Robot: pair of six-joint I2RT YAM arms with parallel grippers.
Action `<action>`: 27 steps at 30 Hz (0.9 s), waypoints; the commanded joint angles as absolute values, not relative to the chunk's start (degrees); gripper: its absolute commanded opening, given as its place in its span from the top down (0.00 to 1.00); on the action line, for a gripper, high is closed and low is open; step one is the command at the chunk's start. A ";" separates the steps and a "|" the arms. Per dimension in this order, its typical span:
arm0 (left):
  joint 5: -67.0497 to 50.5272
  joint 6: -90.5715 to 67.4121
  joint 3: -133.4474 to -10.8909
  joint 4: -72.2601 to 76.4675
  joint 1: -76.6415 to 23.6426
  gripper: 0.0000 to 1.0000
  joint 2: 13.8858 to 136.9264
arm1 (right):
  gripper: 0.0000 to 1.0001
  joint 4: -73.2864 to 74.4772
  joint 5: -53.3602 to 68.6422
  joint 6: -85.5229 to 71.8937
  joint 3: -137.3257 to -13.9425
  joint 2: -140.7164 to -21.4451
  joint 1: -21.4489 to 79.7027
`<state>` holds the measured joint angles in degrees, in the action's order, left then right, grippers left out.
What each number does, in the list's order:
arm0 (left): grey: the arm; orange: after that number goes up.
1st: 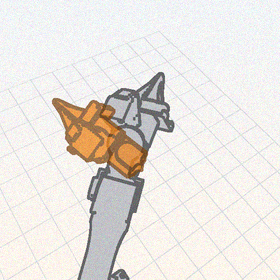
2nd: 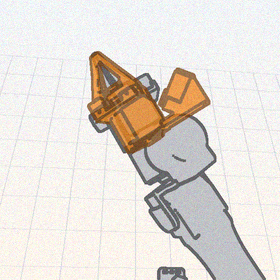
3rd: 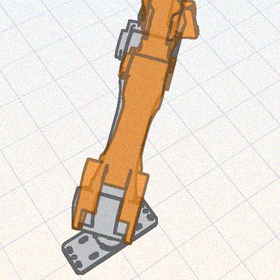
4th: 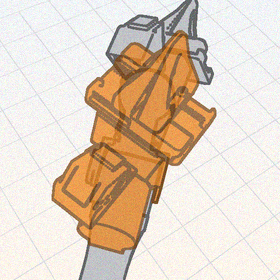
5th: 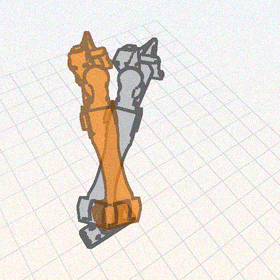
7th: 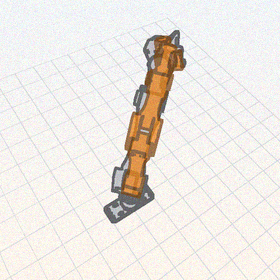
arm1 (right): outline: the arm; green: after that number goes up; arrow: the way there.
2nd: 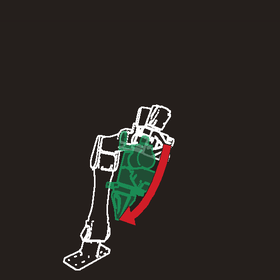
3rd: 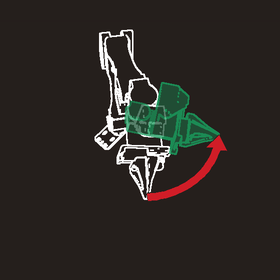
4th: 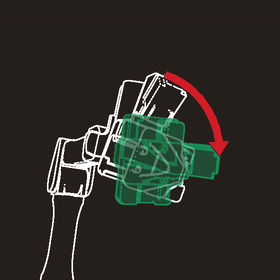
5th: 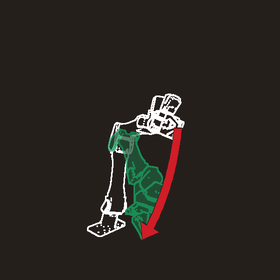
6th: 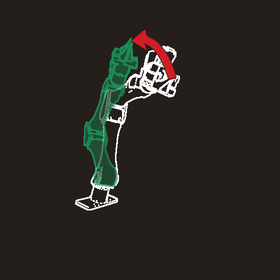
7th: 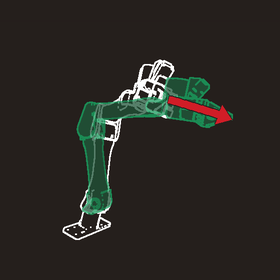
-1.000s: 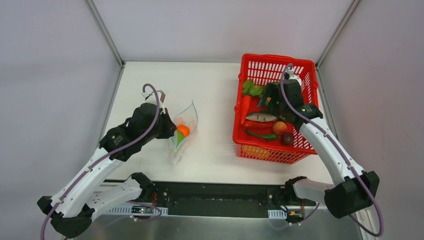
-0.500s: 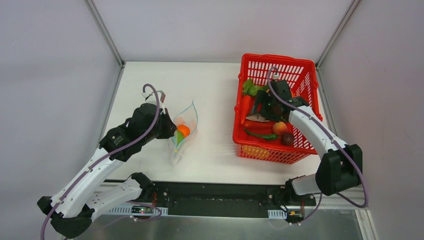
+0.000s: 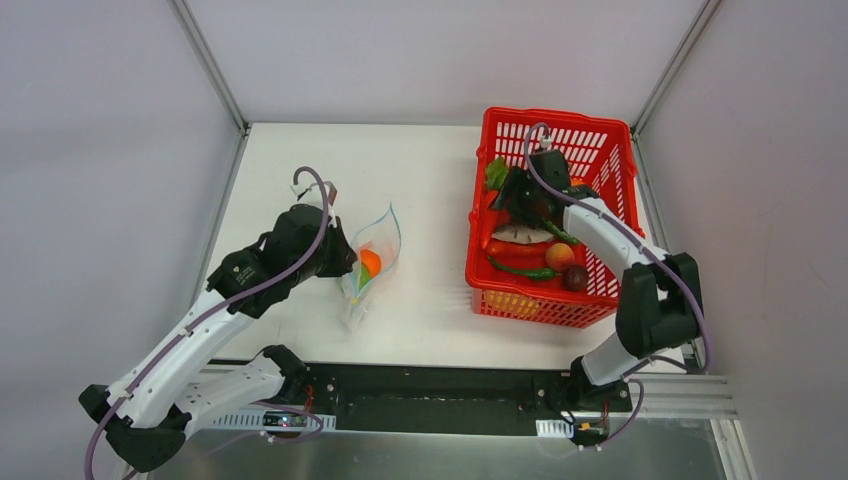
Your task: Place the food in the zip-top bag and seal the zipper
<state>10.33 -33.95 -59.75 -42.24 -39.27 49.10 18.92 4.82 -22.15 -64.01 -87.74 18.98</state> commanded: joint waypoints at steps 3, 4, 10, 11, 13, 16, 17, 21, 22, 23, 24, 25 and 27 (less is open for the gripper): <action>9.52 -34.83 -60.36 -41.41 -38.76 1.00 48.17 | 0.37 12.20 3.02 -27.85 -72.53 -97.64 16.04; 9.73 -34.81 -60.51 -41.64 -38.76 1.00 48.09 | 0.38 12.88 2.94 -28.34 -73.75 -99.21 15.36; 10.90 -34.63 -60.92 -42.98 -38.74 1.00 47.53 | 0.35 14.41 0.61 -26.16 -76.44 -100.21 10.91; 11.07 -34.63 -60.77 -42.98 -38.76 1.00 47.50 | 0.34 14.41 -1.78 -24.81 -76.42 -99.20 10.11; 11.11 -34.58 -60.57 -42.83 -38.76 1.00 47.59 | 0.31 14.46 -4.41 -21.15 -76.63 -97.69 8.72; 10.50 -34.54 -60.75 -42.36 -38.76 1.00 48.02 | 0.29 17.55 -7.49 -17.11 -78.05 -97.29 5.84; 10.23 -34.50 -60.75 -41.96 -38.76 1.00 48.26 | 0.29 17.94 -7.96 -16.43 -78.31 -97.59 4.86; 8.80 -34.15 -60.74 -41.05 -38.76 1.00 48.93 | 0.29 24.28 -9.95 -12.69 -81.98 -101.59 2.91; 8.66 -33.96 -60.78 -41.09 -38.76 1.00 48.95 | 0.29 25.50 -10.45 -12.00 -83.00 -102.49 2.90; 8.60 -33.81 -60.81 -41.20 -38.76 1.00 48.99 | 0.28 26.31 -10.78 -11.32 -83.96 -103.36 2.90; 8.58 -33.69 -60.83 -41.29 -38.76 1.00 48.92 | 0.27 27.21 -10.82 -10.62 -84.76 -104.17 2.90; 8.66 -33.51 -60.88 -41.43 -38.76 1.00 48.76 | 0.26 27.99 -10.72 -10.13 -85.42 -104.78 2.90; 8.88 -33.32 -60.87 -41.72 -38.76 1.00 48.42 | 0.23 27.77 -11.11 -8.64 -85.48 -105.67 2.90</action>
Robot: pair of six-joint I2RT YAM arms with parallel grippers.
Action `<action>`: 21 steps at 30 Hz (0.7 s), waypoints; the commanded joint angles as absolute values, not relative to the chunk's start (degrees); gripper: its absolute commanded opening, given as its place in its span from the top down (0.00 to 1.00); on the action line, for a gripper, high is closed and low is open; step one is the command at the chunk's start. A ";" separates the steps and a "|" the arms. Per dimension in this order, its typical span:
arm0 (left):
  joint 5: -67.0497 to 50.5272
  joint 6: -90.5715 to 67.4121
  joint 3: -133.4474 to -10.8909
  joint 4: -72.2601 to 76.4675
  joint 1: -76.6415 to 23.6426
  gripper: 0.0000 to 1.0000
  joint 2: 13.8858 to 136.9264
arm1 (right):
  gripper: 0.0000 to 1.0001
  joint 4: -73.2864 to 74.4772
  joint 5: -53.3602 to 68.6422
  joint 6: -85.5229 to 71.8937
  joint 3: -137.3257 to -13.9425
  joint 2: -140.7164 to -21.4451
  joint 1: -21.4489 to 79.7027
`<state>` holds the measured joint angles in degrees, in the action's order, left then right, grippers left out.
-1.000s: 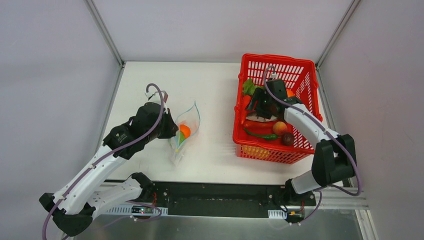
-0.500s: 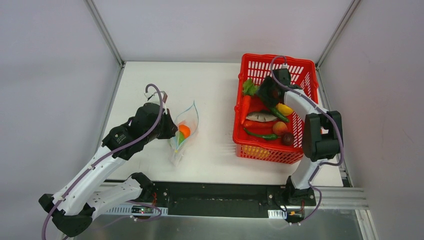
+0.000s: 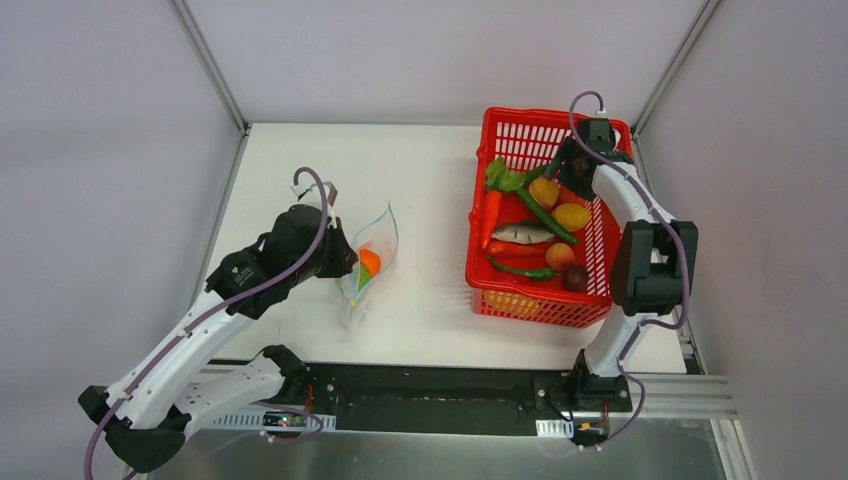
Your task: Place the food in the zip-top bag and seal the zipper
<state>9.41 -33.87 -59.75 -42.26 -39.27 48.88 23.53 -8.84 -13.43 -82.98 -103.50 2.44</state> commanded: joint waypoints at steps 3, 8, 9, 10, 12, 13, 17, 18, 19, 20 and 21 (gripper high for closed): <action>9.19 -33.22 -60.64 -41.50 -38.77 1.00 47.95 | 0.20 25.01 -10.55 -7.97 -85.02 -108.22 2.81; 8.02 -33.29 -60.63 -41.16 -38.76 1.00 48.54 | 0.20 20.81 -6.11 -10.83 -86.79 -111.80 2.83; 7.77 -33.31 -60.46 -41.01 -38.76 1.00 48.68 | 0.20 17.79 -4.98 -10.92 -85.56 -111.42 2.82; 7.56 -33.35 -60.32 -40.92 -38.76 1.00 48.69 | 0.20 14.07 -3.71 -10.79 -83.42 -110.90 2.81; 7.53 -33.48 -60.04 -40.84 -38.76 1.00 48.61 | 0.20 12.06 -2.00 -10.99 -81.69 -110.66 2.81; 7.60 -33.55 -59.84 -40.82 -38.76 1.00 48.46 | 0.20 12.03 -1.35 -11.32 -81.43 -110.63 2.81; 7.61 -33.92 -58.98 -40.15 -38.76 1.00 48.05 | 0.19 9.40 5.64 -10.75 -79.05 -109.96 2.90; 7.57 -33.93 -59.09 -40.23 -38.76 1.00 48.19 | 0.18 8.69 5.66 -10.64 -78.46 -109.75 2.90; 7.48 -33.99 -59.22 -40.39 -38.76 1.00 48.24 | 0.17 8.39 5.48 -10.37 -78.19 -109.96 2.92; 7.45 -34.01 -59.25 -40.43 -38.76 1.00 48.25 | 0.16 8.59 5.80 -10.04 -78.46 -110.53 2.90; 7.40 -34.01 -59.21 -40.43 -38.76 1.00 48.19 | 0.16 9.15 6.10 -9.58 -78.90 -111.21 2.90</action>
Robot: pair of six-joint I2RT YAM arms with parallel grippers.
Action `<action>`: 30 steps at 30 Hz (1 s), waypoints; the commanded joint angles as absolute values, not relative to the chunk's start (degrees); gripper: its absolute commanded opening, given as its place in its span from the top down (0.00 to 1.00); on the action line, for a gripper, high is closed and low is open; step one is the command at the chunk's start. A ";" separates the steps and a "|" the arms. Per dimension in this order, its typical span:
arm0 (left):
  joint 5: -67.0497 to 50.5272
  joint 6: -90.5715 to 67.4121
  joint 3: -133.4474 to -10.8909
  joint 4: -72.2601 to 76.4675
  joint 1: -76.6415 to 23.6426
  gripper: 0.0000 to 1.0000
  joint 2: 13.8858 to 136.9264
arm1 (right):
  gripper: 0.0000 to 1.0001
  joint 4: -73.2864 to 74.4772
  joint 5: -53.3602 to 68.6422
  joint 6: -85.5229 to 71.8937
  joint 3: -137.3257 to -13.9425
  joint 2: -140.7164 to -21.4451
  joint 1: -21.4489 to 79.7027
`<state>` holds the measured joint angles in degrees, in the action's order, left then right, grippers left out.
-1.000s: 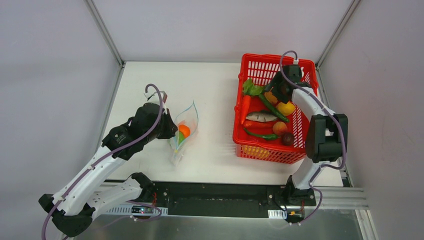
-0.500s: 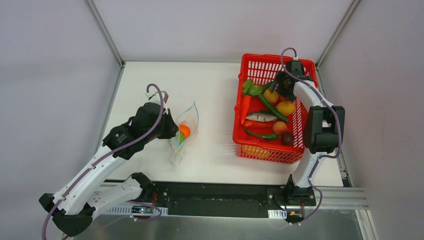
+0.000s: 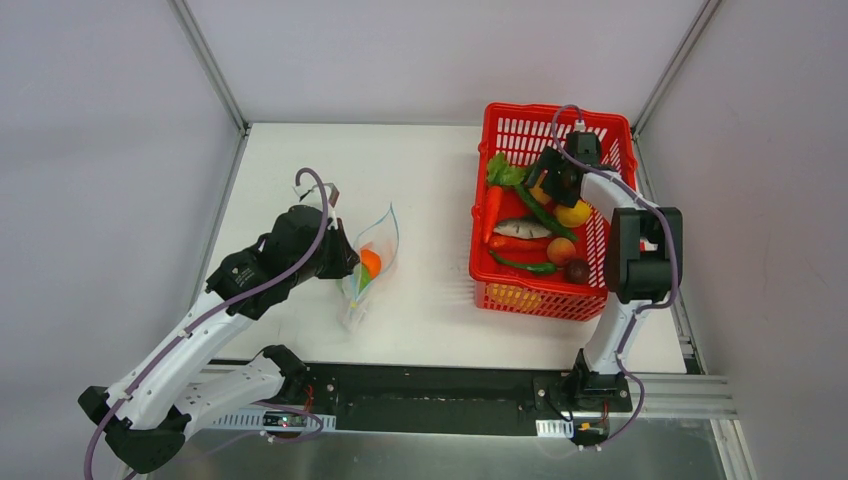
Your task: Place the food in the zip-top bag and seal the zipper
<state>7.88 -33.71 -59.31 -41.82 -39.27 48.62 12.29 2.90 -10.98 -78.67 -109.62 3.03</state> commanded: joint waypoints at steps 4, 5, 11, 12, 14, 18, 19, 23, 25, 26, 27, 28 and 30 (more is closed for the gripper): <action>7.50 -34.32 -59.02 -40.41 -38.76 1.00 47.83 | 0.21 10.38 3.89 -10.73 -79.01 -112.64 2.82; 7.47 -34.36 -59.06 -40.49 -38.76 1.00 47.77 | 0.25 10.33 3.79 -11.23 -78.72 -112.44 2.74; 7.34 -35.11 -58.24 -39.97 -38.76 1.00 47.02 | 0.48 7.82 5.85 -13.46 -74.62 -105.83 2.66; 7.30 -35.15 -58.21 -39.99 -38.76 1.00 47.02 | 0.50 7.82 6.39 -13.71 -73.95 -104.31 2.72; 7.23 -35.19 -58.12 -39.99 -38.76 1.00 46.83 | 0.54 7.89 8.48 -13.75 -72.14 -101.39 2.66; 7.18 -35.16 -58.30 -39.95 -38.76 1.00 46.59 | 0.53 14.04 13.88 -13.34 -70.33 -97.34 2.72; 7.24 -35.09 -58.36 -39.91 -38.76 1.00 46.52 | 0.53 15.86 15.09 -13.09 -69.54 -96.64 2.72; 7.03 -34.89 -58.78 -39.75 -38.76 1.00 47.18 | 0.52 19.09 16.77 -11.05 -64.11 -92.30 2.81; 6.53 -34.81 -58.98 -39.73 -38.76 1.00 47.60 | 0.51 21.73 17.71 -9.52 -63.07 -90.17 2.81; 6.45 -34.81 -58.90 -39.73 -38.76 1.00 47.71 | 0.51 22.00 18.64 -9.16 -62.31 -89.03 2.86; 6.39 -34.95 -58.70 -39.48 -38.76 1.00 47.68 | 0.49 22.61 19.90 -8.74 -61.59 -87.89 2.89; 6.39 -35.09 -58.40 -39.26 -38.76 1.00 47.58 | 0.48 23.28 21.14 -8.63 -61.20 -87.12 3.02; 6.54 -35.47 -57.75 -38.69 -38.76 1.00 47.37 | 0.45 25.32 21.69 -8.45 -61.23 -86.55 3.56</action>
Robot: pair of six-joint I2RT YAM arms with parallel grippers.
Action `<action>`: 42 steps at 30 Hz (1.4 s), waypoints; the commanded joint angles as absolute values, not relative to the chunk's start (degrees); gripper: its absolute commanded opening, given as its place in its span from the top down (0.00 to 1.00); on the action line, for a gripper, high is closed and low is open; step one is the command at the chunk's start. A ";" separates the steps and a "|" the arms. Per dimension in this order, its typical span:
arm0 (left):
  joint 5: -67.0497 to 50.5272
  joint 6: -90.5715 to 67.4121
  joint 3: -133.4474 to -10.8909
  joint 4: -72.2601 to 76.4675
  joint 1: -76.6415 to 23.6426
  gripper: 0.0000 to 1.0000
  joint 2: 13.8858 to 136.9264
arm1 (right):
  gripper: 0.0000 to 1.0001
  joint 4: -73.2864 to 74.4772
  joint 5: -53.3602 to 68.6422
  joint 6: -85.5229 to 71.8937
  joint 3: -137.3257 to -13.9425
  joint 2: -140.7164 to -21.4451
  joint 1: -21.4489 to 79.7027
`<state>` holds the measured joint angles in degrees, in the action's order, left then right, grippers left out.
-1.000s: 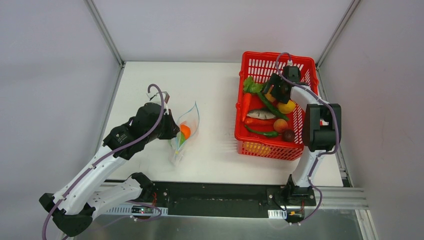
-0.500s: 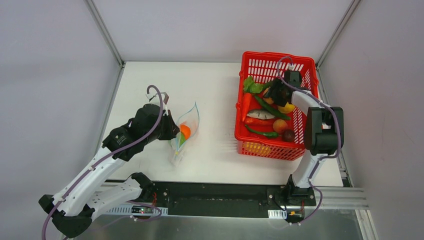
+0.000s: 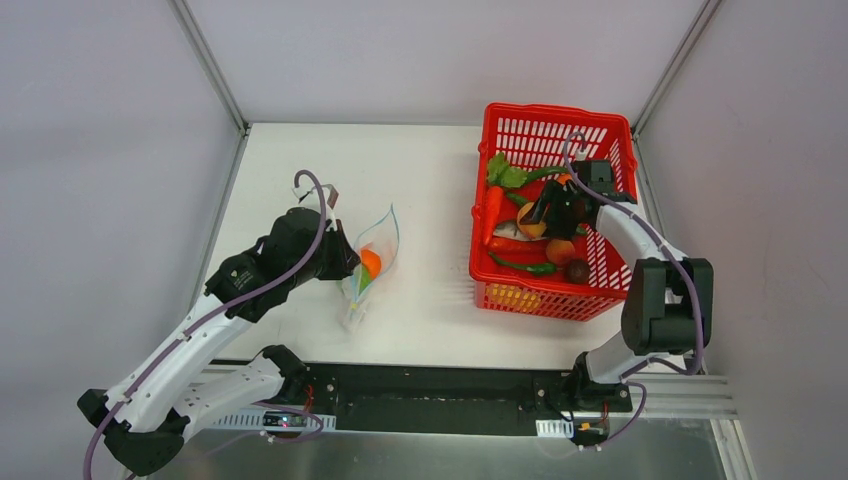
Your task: Place the food in the zip-top bag and seal the zipper
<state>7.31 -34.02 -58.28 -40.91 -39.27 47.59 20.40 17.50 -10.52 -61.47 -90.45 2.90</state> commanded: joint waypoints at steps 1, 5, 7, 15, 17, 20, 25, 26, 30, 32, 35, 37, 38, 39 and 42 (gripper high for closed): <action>6.49 -35.62 -57.48 -38.41 -38.76 1.00 47.32 | 0.43 26.14 20.71 -8.63 -61.28 -86.54 3.93; 6.16 -35.68 -57.46 -38.32 -38.76 1.00 47.77 | 0.35 26.58 17.31 -8.85 -60.27 -86.23 4.65; 6.05 -35.67 -57.49 -38.26 -38.76 1.00 47.89 | 0.34 27.23 17.34 -8.69 -60.43 -86.68 4.70; 6.26 -35.85 -57.56 -38.06 -38.76 1.00 48.18 | 0.32 34.21 15.85 -3.28 -64.81 -87.71 9.79; 5.97 -35.90 -57.57 -37.83 -38.76 1.00 48.54 | 0.31 33.59 15.40 -3.27 -64.42 -87.68 10.61; 5.37 -36.12 -57.61 -37.47 -38.76 1.00 49.09 | 0.28 33.77 15.46 -3.41 -63.96 -88.66 10.66; 4.88 -36.38 -57.47 -36.92 -38.76 1.00 49.52 | 0.20 32.34 14.36 -3.85 -63.56 -87.05 10.71; 4.86 -36.39 -57.52 -36.91 -38.76 1.00 49.63 | 0.18 32.08 14.41 -3.97 -63.83 -86.62 10.77; 4.69 -36.47 -57.83 -36.91 -38.76 1.00 49.91 | 0.12 29.91 13.90 -5.22 -63.77 -84.41 10.73; 4.67 -36.47 -58.03 -37.00 -38.76 1.00 49.88 | 0.12 28.84 13.86 -5.81 -63.38 -83.94 10.75; 4.86 -36.41 -58.03 -37.41 -38.76 1.00 49.83 | 0.14 30.48 15.44 -5.58 -63.59 -84.60 10.85; 5.02 -36.39 -58.05 -37.68 -38.76 1.00 49.63 | 0.14 32.67 16.10 -4.53 -64.16 -84.91 11.13; 5.12 -36.39 -58.01 -37.71 -38.76 1.00 49.51 | 0.14 33.19 16.21 -4.20 -64.24 -84.64 11.28; 5.22 -36.39 -57.89 -37.71 -38.76 1.00 49.38 | 0.14 33.49 16.30 -4.05 -64.17 -84.34 11.46; 5.41 -36.34 -57.80 -37.62 -38.76 1.00 49.44 | 0.12 35.11 16.70 -3.70 -64.63 -84.48 12.01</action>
